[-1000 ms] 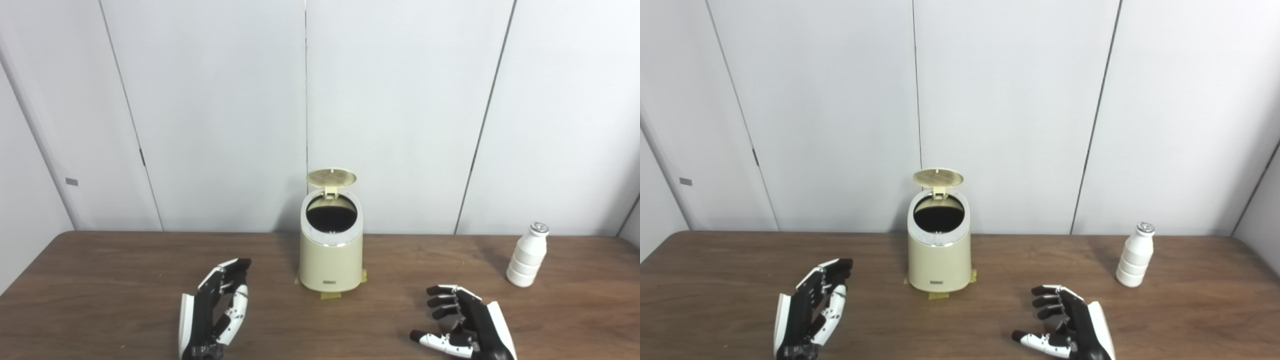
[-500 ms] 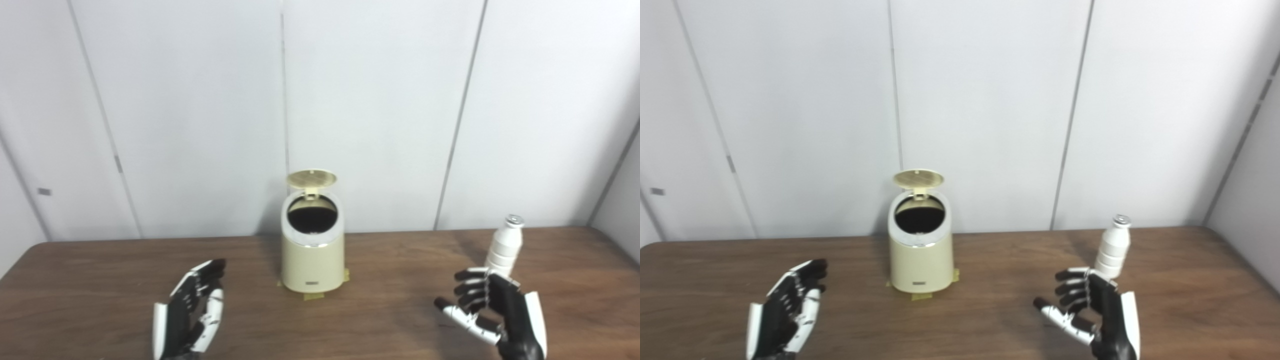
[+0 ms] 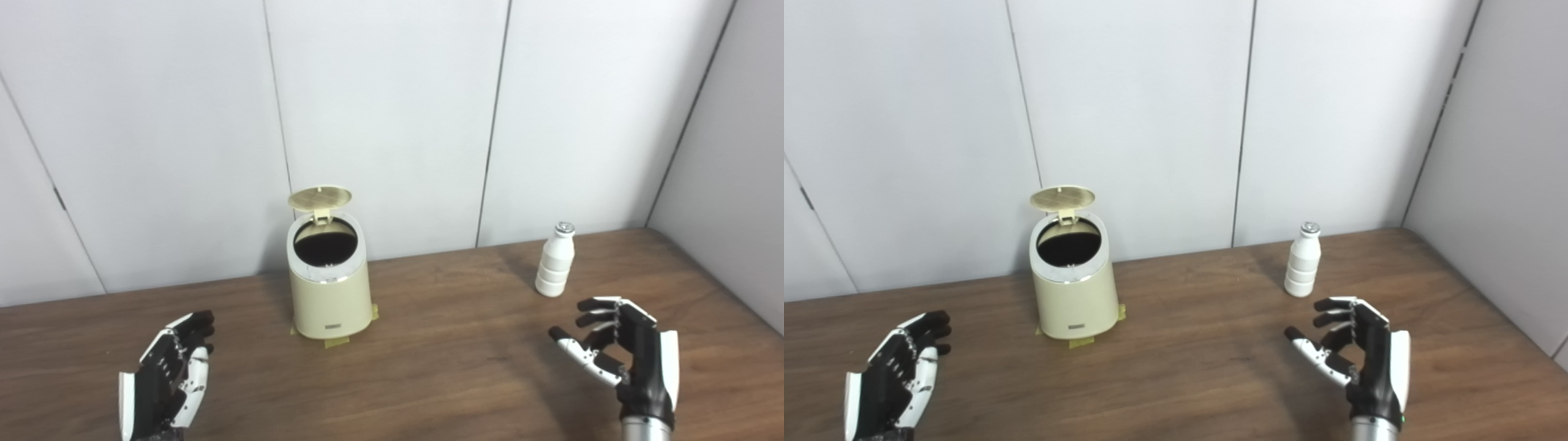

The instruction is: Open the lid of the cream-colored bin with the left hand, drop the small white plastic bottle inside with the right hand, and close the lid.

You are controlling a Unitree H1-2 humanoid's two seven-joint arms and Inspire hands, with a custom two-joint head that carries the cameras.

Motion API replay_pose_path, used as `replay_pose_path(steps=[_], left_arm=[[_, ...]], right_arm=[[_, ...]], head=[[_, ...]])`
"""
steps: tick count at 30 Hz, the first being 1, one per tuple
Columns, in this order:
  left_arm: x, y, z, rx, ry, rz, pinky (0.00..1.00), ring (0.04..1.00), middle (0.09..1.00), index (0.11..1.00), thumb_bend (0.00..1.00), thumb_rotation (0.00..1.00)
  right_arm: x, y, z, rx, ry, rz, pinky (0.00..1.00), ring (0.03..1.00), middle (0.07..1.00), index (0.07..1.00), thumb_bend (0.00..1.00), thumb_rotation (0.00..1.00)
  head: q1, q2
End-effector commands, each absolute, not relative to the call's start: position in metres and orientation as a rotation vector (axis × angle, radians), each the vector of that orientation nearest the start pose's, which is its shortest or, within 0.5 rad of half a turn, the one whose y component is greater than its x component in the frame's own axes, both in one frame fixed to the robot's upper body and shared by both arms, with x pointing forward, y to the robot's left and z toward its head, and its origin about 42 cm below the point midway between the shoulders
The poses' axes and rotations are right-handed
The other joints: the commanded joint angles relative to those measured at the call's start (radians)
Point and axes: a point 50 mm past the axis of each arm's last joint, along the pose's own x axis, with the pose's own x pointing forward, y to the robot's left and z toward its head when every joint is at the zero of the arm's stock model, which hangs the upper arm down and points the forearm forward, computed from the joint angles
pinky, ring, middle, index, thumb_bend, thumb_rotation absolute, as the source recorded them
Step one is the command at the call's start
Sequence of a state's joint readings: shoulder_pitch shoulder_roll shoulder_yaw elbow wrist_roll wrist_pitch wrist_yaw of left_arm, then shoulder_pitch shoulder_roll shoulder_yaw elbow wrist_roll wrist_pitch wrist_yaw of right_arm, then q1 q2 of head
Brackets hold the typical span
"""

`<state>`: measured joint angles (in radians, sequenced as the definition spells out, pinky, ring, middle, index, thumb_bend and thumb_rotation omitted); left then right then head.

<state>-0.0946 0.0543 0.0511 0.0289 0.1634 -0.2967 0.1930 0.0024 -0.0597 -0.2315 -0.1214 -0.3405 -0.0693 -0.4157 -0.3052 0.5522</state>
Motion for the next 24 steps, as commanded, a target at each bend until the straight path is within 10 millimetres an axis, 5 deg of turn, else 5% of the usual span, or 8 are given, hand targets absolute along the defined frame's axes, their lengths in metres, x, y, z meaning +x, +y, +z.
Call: replay_pose_path(steps=[1, 7, 13, 14, 16, 21, 24], left_arm=[[0.304, 0.258, 0.123, 0.256, -0.342, 0.199, 0.62, 0.705, 0.719, 0.702, 0.10, 0.44], [0.308, 0.260, 0.123, 0.242, -0.338, 0.199, 0.61, 0.703, 0.717, 0.697, 0.10, 0.47], [0.309, 0.262, 0.121, 0.249, -0.335, 0.198, 0.62, 0.709, 0.721, 0.698, 0.11, 0.48], [0.309, 0.262, 0.121, 0.254, -0.336, 0.199, 0.61, 0.704, 0.718, 0.694, 0.11, 0.48], [0.309, 0.263, 0.122, 0.245, -0.334, 0.199, 0.61, 0.702, 0.716, 0.692, 0.11, 0.46], [0.308, 0.265, 0.122, 0.249, -0.336, 0.205, 0.61, 0.703, 0.714, 0.690, 0.10, 0.44], [0.307, 0.265, 0.123, 0.245, -0.334, 0.203, 0.62, 0.707, 0.717, 0.693, 0.10, 0.43]], right_arm=[[0.277, -0.307, 0.167, -0.365, -0.382, -0.659, 0.20, 0.250, 0.319, 0.472, 0.52, 0.15], [0.283, -0.304, 0.178, -0.362, -0.399, -0.722, 0.17, 0.214, 0.276, 0.470, 0.52, 0.15], [0.293, -0.314, 0.180, -0.401, -0.276, -0.731, 0.38, 0.436, 0.504, 0.485, 0.52, 0.15], [0.294, -0.314, 0.181, -0.415, -0.257, -0.728, 0.43, 0.498, 0.568, 0.566, 0.69, 0.23], [0.296, -0.315, 0.182, -0.462, -0.214, -0.710, 0.50, 0.586, 0.666, 0.672, 0.79, 0.29], [0.298, -0.313, 0.186, -0.484, -0.165, -0.676, 0.70, 0.790, 0.842, 0.861, 0.85, 0.35], [0.302, -0.314, 0.189, -0.465, -0.171, -0.675, 0.71, 0.810, 0.870, 0.893, 0.86, 0.36]], head=[[-0.010, 0.002], [-0.018, 0.001], [-0.019, 0.000], [-0.021, -0.003], [-0.022, -0.003], [-0.023, 0.000], [-0.024, 0.000]])
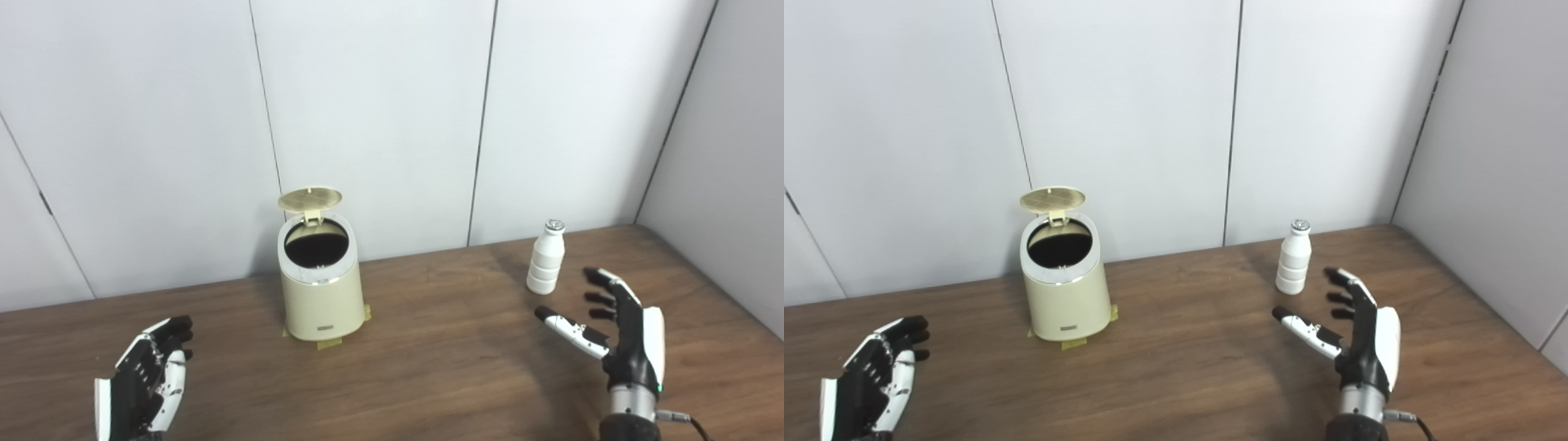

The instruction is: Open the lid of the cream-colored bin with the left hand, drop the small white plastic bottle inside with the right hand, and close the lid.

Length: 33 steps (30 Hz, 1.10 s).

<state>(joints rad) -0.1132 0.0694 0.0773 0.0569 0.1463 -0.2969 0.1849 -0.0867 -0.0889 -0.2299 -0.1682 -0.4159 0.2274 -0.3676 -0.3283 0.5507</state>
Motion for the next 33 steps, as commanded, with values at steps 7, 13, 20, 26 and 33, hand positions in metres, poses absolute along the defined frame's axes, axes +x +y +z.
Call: replay_pose_path(steps=[7, 13, 20, 26, 33], left_arm=[[0.307, 0.266, 0.122, 0.234, -0.341, 0.201, 0.62, 0.704, 0.714, 0.691, 0.12, 0.39], [0.307, 0.267, 0.122, 0.240, -0.348, 0.202, 0.60, 0.693, 0.707, 0.683, 0.11, 0.41], [0.306, 0.264, 0.124, 0.233, -0.342, 0.196, 0.61, 0.696, 0.708, 0.684, 0.11, 0.44], [0.304, 0.264, 0.126, 0.215, -0.336, 0.192, 0.62, 0.702, 0.710, 0.686, 0.12, 0.41], [0.304, 0.266, 0.129, 0.223, -0.335, 0.184, 0.62, 0.704, 0.711, 0.689, 0.12, 0.44]], right_arm=[[0.316, -0.318, 0.200, -0.488, -0.193, -0.689, 0.72, 0.827, 0.877, 0.920, 0.89, 0.44], [0.329, -0.318, 0.207, -0.474, -0.192, -0.694, 0.71, 0.825, 0.882, 0.926, 0.93, 0.44], [0.343, -0.321, 0.205, -0.488, -0.171, -0.673, 0.72, 0.843, 0.888, 0.915, 0.91, 0.42], [0.357, -0.323, 0.204, -0.491, -0.157, -0.666, 0.71, 0.829, 0.869, 0.901, 0.91, 0.40], [0.375, -0.328, 0.209, -0.469, -0.150, -0.664, 0.69, 0.839, 0.894, 0.901, 0.91, 0.35]], head=[[-0.003, 0.001], [-0.006, 0.003], [-0.008, 0.005], [-0.013, 0.007], [-0.015, 0.012]])
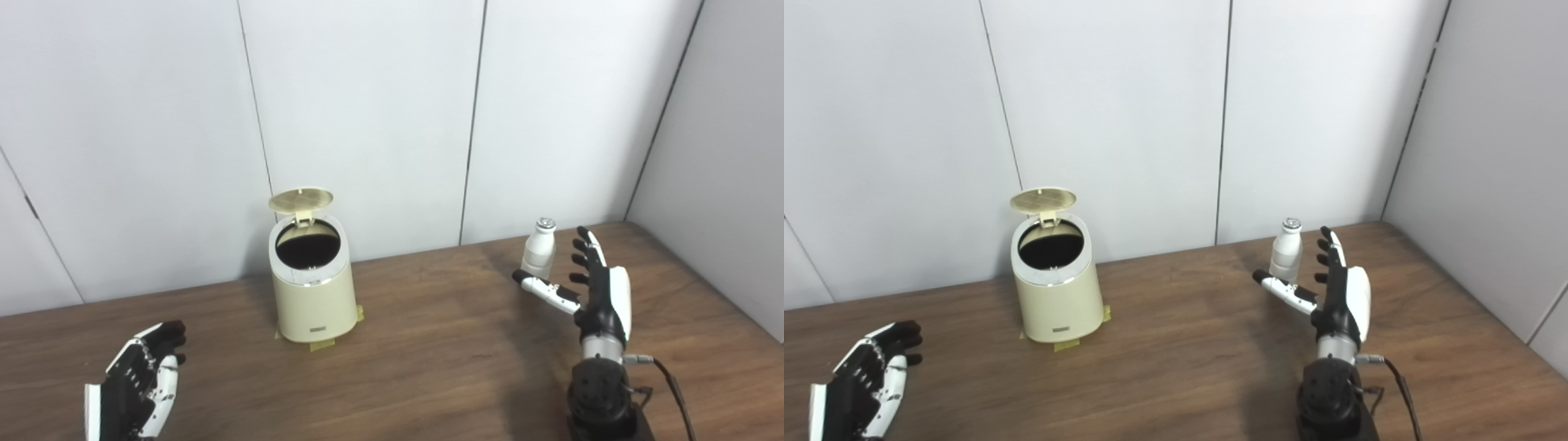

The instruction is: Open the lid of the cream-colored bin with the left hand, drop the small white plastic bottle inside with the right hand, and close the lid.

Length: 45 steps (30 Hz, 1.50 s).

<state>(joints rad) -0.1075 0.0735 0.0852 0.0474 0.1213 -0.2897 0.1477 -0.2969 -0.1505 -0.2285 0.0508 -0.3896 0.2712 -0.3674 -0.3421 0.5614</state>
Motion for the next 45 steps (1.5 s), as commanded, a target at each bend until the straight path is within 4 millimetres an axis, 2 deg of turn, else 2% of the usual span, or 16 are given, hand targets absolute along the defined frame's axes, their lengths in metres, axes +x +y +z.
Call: replay_pose_path(steps=[1, 8, 14, 16, 33, 39, 45], left_arm=[[0.304, 0.266, 0.129, 0.222, -0.334, 0.183, 0.62, 0.704, 0.712, 0.690, 0.12, 0.44], [0.303, 0.268, 0.129, 0.213, -0.340, 0.184, 0.61, 0.698, 0.705, 0.685, 0.12, 0.42], [0.302, 0.269, 0.130, 0.225, -0.342, 0.186, 0.60, 0.695, 0.704, 0.683, 0.13, 0.45], [0.301, 0.269, 0.130, 0.225, -0.344, 0.191, 0.60, 0.690, 0.700, 0.681, 0.12, 0.43], [0.299, 0.270, 0.132, 0.219, -0.354, 0.188, 0.60, 0.688, 0.693, 0.672, 0.11, 0.40], [0.298, 0.269, 0.132, 0.225, -0.351, 0.185, 0.61, 0.692, 0.694, 0.672, 0.12, 0.43], [0.297, 0.269, 0.132, 0.224, -0.341, 0.185, 0.61, 0.693, 0.696, 0.676, 0.13, 0.43]], right_arm=[[0.377, -0.329, 0.210, -0.472, -0.151, -0.661, 0.70, 0.840, 0.897, 0.901, 0.91, 0.35], [0.398, -0.340, 0.214, -0.523, -0.094, -0.659, 0.74, 0.870, 0.924, 0.927, 0.87, 0.36], [0.411, -0.345, 0.214, -0.540, -0.067, -0.665, 0.68, 0.831, 0.891, 0.903, 0.87, 0.35], [0.413, -0.346, 0.214, -0.544, -0.059, -0.666, 0.68, 0.830, 0.891, 0.899, 0.87, 0.36], [0.427, -0.351, 0.204, -0.528, -0.022, -0.642, 0.70, 0.855, 0.918, 0.919, 0.88, 0.30], [0.430, -0.355, 0.196, -0.539, 0.007, -0.624, 0.66, 0.798, 0.868, 0.878, 0.89, 0.32], [0.434, -0.358, 0.189, -0.542, 0.022, -0.597, 0.67, 0.803, 0.855, 0.855, 0.89, 0.31]], head=[[-0.002, 0.002], [0.001, 0.005], [0.001, 0.008], [0.000, 0.008], [0.001, 0.014], [0.009, 0.013], [0.012, 0.012]])
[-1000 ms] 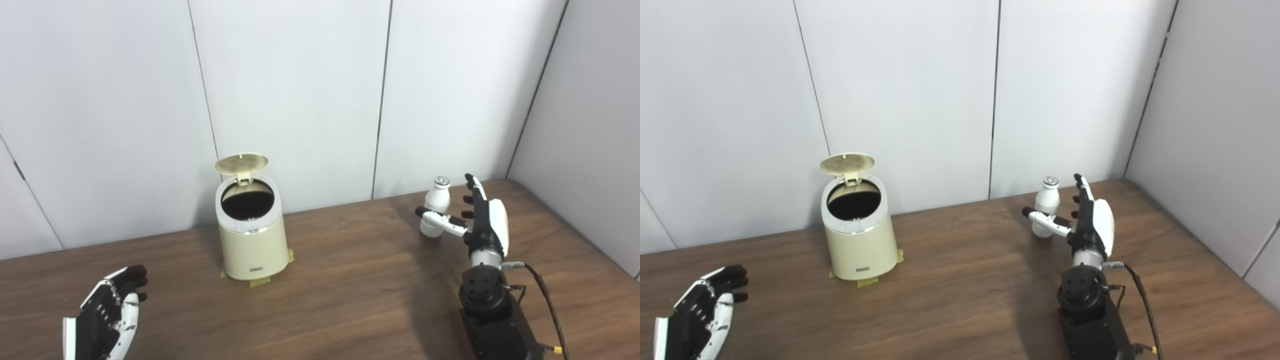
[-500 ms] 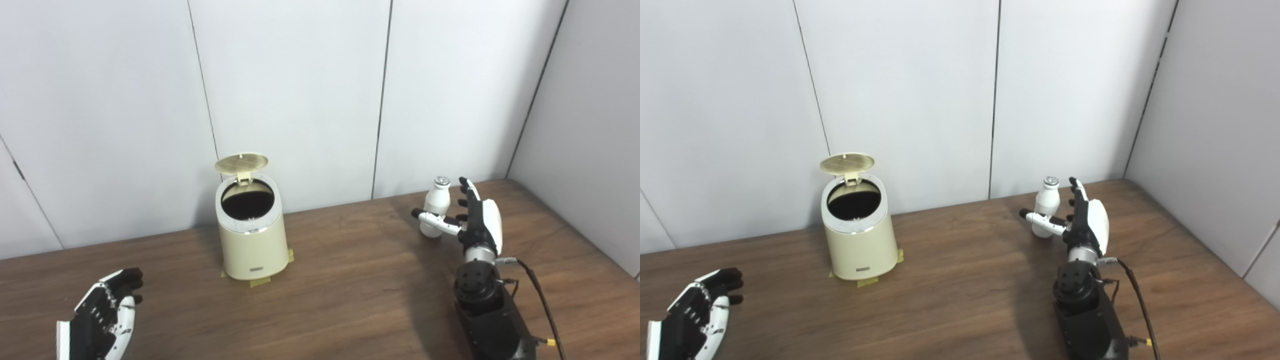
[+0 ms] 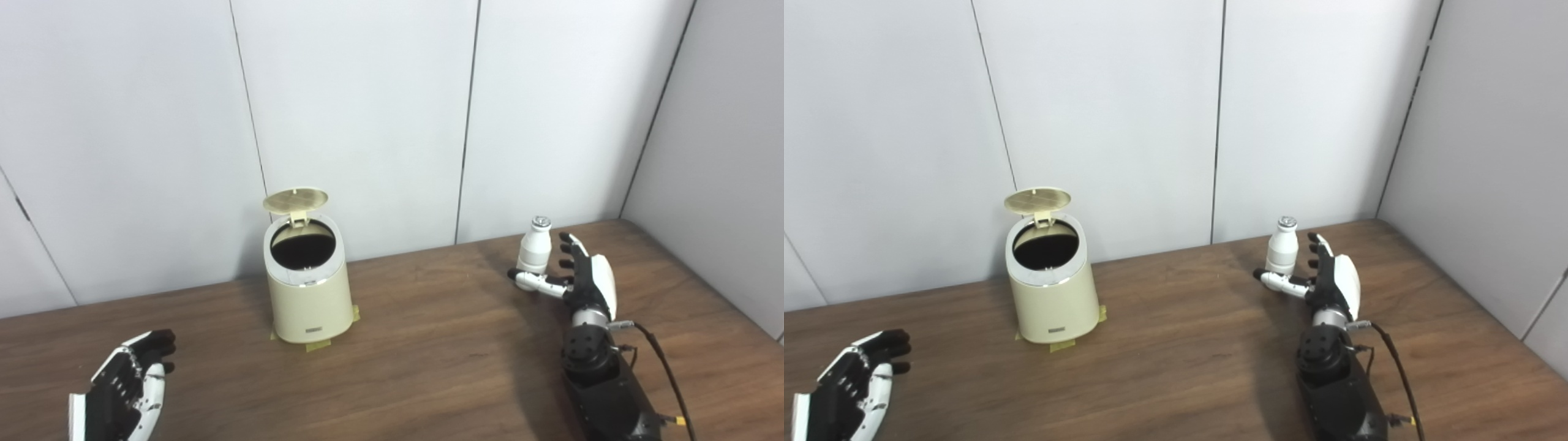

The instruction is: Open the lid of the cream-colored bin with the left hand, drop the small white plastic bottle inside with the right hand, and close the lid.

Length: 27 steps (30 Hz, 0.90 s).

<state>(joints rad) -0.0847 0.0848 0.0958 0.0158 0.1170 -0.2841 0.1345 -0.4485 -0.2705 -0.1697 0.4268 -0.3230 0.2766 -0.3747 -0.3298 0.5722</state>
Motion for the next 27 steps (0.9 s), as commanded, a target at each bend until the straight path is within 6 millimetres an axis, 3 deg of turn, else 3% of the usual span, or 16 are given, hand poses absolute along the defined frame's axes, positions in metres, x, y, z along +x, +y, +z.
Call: replay_pose_path(steps=[1, 22, 27], left_arm=[[0.296, 0.269, 0.132, 0.227, -0.342, 0.185, 0.61, 0.693, 0.697, 0.677, 0.13, 0.43], [0.293, 0.270, 0.133, 0.258, -0.347, 0.183, 0.60, 0.685, 0.690, 0.668, 0.12, 0.42], [0.291, 0.268, 0.133, 0.256, -0.346, 0.184, 0.61, 0.688, 0.693, 0.668, 0.12, 0.43]], right_arm=[[0.434, -0.358, 0.188, -0.542, 0.020, -0.596, 0.66, 0.793, 0.845, 0.844, 0.89, 0.31], [0.447, -0.364, 0.184, -0.504, -0.030, -0.557, 0.68, 0.778, 0.813, 0.808, 0.88, 0.24], [0.452, -0.362, 0.184, -0.515, -0.012, -0.559, 0.62, 0.719, 0.774, 0.818, 0.85, 0.20]], head=[[0.001, 0.003], [0.016, 0.007], [0.023, 0.008]])
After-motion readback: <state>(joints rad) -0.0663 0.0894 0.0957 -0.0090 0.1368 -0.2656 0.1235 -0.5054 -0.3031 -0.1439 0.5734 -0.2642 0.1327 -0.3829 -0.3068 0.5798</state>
